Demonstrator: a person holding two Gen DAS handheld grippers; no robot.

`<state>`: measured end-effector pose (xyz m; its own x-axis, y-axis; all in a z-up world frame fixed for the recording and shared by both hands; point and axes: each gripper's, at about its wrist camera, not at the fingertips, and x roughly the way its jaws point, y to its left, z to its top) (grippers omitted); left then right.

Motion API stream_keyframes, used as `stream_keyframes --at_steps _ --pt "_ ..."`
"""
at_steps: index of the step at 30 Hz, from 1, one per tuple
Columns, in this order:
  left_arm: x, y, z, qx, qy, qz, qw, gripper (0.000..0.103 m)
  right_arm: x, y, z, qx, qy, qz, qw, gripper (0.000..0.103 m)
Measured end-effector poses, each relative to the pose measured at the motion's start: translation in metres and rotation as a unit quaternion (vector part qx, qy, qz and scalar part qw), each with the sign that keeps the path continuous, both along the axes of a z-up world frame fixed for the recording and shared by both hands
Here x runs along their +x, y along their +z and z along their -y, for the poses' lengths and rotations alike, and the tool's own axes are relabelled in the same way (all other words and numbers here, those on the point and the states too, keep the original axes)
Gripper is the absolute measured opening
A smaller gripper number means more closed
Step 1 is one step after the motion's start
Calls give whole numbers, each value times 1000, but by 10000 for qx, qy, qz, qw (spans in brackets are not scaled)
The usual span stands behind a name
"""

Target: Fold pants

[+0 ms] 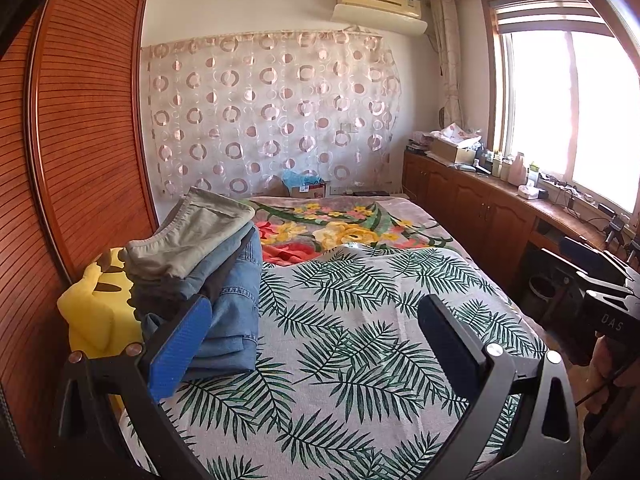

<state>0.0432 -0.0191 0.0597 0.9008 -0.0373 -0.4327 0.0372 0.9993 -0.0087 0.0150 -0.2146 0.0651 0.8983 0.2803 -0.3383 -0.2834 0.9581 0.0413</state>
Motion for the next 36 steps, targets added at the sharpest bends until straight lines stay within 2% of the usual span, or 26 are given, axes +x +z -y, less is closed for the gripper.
stream_keyframes --at_steps 36 --pt "0 1 1 24 -5 52 10000 103 -1 -3 3 47 -50 20 10000 83"
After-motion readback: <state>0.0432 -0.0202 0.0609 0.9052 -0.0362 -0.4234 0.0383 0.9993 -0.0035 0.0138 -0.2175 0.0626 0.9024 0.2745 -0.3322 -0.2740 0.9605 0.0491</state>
